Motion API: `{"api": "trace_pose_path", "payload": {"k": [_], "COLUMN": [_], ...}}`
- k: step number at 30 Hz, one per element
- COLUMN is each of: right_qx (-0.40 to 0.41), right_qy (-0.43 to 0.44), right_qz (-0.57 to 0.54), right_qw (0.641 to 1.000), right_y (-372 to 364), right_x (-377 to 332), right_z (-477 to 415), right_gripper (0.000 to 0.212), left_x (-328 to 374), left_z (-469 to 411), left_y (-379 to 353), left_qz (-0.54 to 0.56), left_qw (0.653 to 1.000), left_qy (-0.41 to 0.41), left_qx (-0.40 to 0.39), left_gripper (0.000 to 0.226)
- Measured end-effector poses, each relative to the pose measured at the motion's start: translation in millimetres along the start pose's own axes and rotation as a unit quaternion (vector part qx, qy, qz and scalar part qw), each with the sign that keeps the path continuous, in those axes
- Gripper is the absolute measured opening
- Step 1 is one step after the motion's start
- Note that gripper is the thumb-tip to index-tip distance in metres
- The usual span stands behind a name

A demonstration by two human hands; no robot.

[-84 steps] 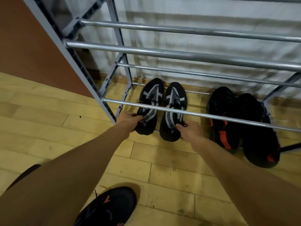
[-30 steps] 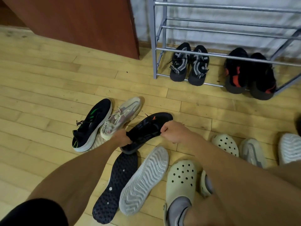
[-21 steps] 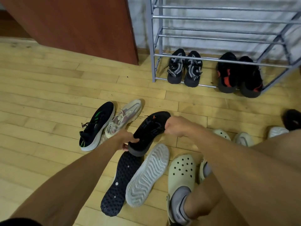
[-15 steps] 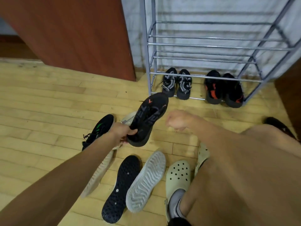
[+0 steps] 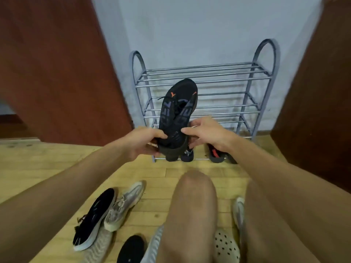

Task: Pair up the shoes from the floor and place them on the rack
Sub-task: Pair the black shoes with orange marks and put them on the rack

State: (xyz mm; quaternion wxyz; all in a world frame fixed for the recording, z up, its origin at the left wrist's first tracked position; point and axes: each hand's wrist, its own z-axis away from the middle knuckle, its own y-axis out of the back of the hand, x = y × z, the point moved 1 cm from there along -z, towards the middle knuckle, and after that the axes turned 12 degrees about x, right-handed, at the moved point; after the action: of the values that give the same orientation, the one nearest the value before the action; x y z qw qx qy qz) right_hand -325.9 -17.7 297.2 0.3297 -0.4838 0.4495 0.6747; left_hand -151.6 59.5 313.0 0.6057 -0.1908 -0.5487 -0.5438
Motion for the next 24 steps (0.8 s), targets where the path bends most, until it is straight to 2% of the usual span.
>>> {"api": "trace_pose_path", "payload": {"k": [3,7,11,14,18,24], "right_qx": [0.007,0.004,0.013,0.026,0.058,0.106], "right_qy": [0.002,-0.005,-0.039,-0.067,-0.132,-0.261], "right_qz": [-0.011,-0.020,0.032,0.069,0.075,0.092], "right_qw": [1.000,1.000,0.999,0.995,0.987,0.955], "right_y": [42.1,98.2,151.3,183.4,219.0,261.2], "right_x": [15.1,53.4,95.4,129.1,179.0,258.4], "right_z": [6.3,21.1,40.2,50.3,67.2,108.2], "right_gripper": [0.027,0.028,0.030,0.030,0.031,0.033], "left_x": [25.4,34.7,20.6,2.8,-24.3,-72.8], "left_z": [6.5,12.5,15.4,21.5,34.3,36.3], "left_y": [-37.2,-101.4,-168.7,-219.2,-283.7,-342.0], "left_qz": [-0.073,-0.099,-0.081,-0.043,-0.033,-0.061], "left_qw": [0.996,0.989,0.988,0.987,0.979,0.967], "left_qy": [-0.013,-0.006,0.011,0.047,0.088,0.130], "left_qx": [-0.047,-0.113,-0.134,-0.148,-0.181,-0.212], "left_gripper": [0.027,0.029,0.023,0.034,0.044,0.039]}}
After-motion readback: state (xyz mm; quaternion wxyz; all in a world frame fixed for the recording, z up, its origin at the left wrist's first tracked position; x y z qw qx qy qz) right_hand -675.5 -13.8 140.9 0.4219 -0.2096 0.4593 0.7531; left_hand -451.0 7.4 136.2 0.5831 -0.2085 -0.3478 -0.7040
